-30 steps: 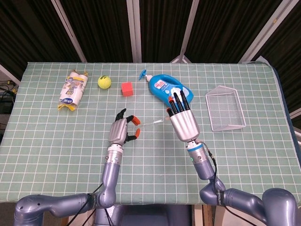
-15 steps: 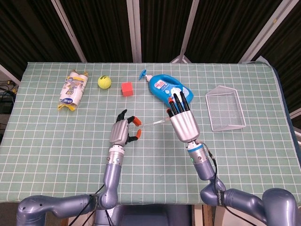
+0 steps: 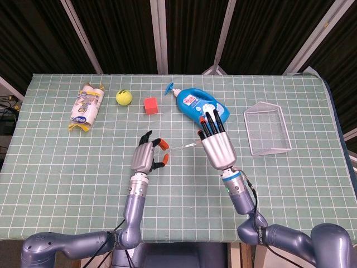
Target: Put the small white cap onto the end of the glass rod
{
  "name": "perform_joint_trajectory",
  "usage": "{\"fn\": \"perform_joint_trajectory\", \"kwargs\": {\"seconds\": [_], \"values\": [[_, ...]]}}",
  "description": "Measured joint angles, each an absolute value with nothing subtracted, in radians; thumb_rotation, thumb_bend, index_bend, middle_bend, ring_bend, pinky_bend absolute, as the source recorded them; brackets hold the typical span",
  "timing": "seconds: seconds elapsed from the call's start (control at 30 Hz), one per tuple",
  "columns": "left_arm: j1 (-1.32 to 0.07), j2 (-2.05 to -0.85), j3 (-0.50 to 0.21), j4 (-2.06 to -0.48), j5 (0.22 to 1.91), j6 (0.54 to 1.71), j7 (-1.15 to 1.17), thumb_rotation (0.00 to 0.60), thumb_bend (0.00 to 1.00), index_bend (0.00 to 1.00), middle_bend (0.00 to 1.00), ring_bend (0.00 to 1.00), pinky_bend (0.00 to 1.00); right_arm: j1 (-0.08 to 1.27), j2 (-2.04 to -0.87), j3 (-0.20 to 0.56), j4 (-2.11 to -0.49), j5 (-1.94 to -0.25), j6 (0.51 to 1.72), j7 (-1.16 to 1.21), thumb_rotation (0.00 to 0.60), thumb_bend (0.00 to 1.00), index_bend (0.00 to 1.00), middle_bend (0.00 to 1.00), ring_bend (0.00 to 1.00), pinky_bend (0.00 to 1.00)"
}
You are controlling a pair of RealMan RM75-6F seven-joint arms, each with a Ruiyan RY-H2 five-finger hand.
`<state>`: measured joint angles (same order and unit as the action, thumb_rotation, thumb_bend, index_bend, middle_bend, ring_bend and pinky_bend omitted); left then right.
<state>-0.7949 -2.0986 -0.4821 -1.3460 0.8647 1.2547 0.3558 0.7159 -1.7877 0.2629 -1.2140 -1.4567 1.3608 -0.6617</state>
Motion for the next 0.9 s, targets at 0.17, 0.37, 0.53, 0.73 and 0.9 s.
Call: {"fn": "perform_joint_trajectory", "kwargs": {"seconds": [0.17, 0.37, 0.53, 0.73, 0.9], "values": [[-0.796, -2.103, -0.486, -1.341, 0.865, 1.257, 0.357, 0.6, 0.63, 0.51, 0.44, 0.05, 0.0, 0.715, -1.788, 0.262, -1.215, -1.457, 1.362, -0.661, 0.6, 0.39, 0.6, 0.23, 0.12, 0.08], [-0.796, -2.108, -0.487, -1.335, 0.865, 1.256, 0.358, 0.6, 0.63, 0.51, 0.44, 0.05, 0.0, 0.714, -1.787, 0.263, -1.216, -1.454, 1.363, -0.658, 0.6, 0.39, 0.6, 0.23, 0.12, 0.08], [-0.798, -2.114, -0.49, -1.331, 0.863, 1.252, 0.356, 0.6, 0.63, 0.51, 0.44, 0.05, 0.0, 0.713, -1.788, 0.261, -1.217, -1.453, 1.363, -0.657, 0.6, 0.39, 0.6, 0.23, 0.12, 0.08], [-0.8, -2.123, -0.493, -1.327, 0.864, 1.253, 0.354, 0.6, 0.63, 0.51, 0.44, 0.05, 0.0, 0.712, -1.79, 0.256, -1.216, -1.455, 1.361, -0.655, 0.6, 0.39, 0.6, 0.23, 0.12, 0.08], [-0.804, -2.129, -0.497, -1.325, 0.867, 1.252, 0.353, 0.6, 0.63, 0.51, 0.44, 0.05, 0.0, 0.713, -1.792, 0.254, -1.217, -1.458, 1.361, -0.652, 0.6, 0.39, 0.6, 0.23, 0.12, 0.08]]}}
